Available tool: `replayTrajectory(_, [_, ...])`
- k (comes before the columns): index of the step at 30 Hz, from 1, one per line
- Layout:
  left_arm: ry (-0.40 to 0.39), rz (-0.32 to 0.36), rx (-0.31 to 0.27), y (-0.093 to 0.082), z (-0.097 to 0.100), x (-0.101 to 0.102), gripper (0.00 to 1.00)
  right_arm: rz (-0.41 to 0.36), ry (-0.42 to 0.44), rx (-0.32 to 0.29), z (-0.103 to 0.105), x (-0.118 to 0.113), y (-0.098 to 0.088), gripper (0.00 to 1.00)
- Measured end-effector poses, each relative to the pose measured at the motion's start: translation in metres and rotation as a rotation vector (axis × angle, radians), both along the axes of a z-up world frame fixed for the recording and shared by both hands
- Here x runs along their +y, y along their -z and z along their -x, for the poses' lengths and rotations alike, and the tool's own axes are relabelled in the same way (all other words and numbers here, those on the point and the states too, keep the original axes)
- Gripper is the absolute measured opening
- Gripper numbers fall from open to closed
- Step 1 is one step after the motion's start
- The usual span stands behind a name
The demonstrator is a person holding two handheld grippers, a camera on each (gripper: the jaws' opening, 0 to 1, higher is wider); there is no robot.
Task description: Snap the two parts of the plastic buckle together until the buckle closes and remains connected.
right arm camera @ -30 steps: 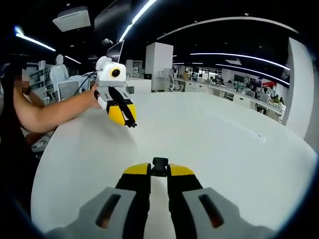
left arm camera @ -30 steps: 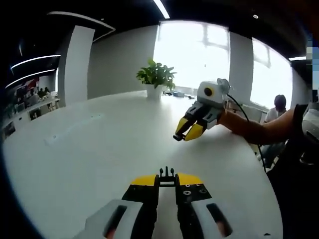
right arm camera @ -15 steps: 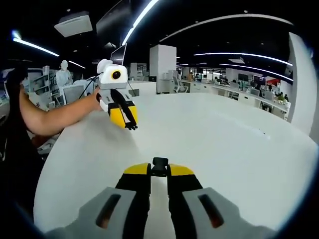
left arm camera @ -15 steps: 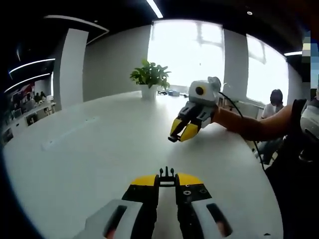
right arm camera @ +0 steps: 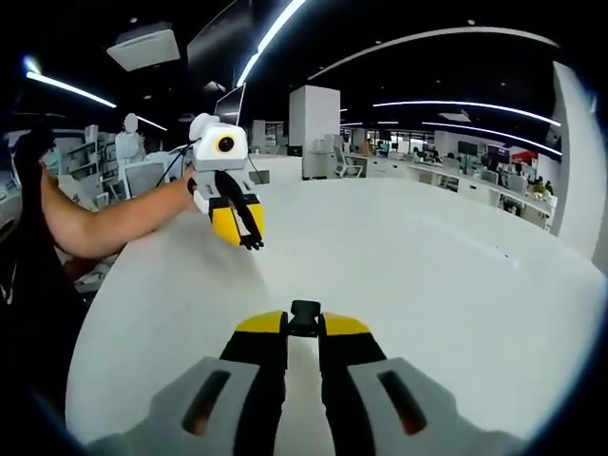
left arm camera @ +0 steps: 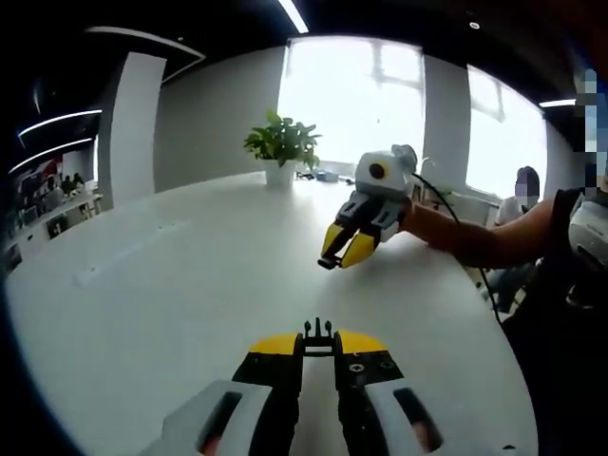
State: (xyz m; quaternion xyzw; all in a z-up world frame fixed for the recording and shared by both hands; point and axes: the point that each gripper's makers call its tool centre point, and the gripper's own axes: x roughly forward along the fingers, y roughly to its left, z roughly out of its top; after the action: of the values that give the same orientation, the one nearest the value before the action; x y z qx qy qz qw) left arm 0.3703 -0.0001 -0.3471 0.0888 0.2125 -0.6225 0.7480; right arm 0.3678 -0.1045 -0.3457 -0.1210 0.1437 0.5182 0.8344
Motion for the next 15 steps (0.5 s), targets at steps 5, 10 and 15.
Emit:
replayTrajectory(5, [0.021,-0.010,0.005,0.003,0.003,-0.001,0.11,-0.001,-0.027,0.003,0.005,0.002,0.001,0.11])
replayTrajectory(10, [0.043,-0.005,0.009,0.003,0.008,-0.002,0.11,0.013,-0.044,-0.002,0.007,0.002,0.004,0.11])
replayTrajectory(15, [0.056,-0.013,0.013,0.006,0.011,-0.002,0.11,0.010,-0.052,0.004,0.008,0.003,0.004,0.11])
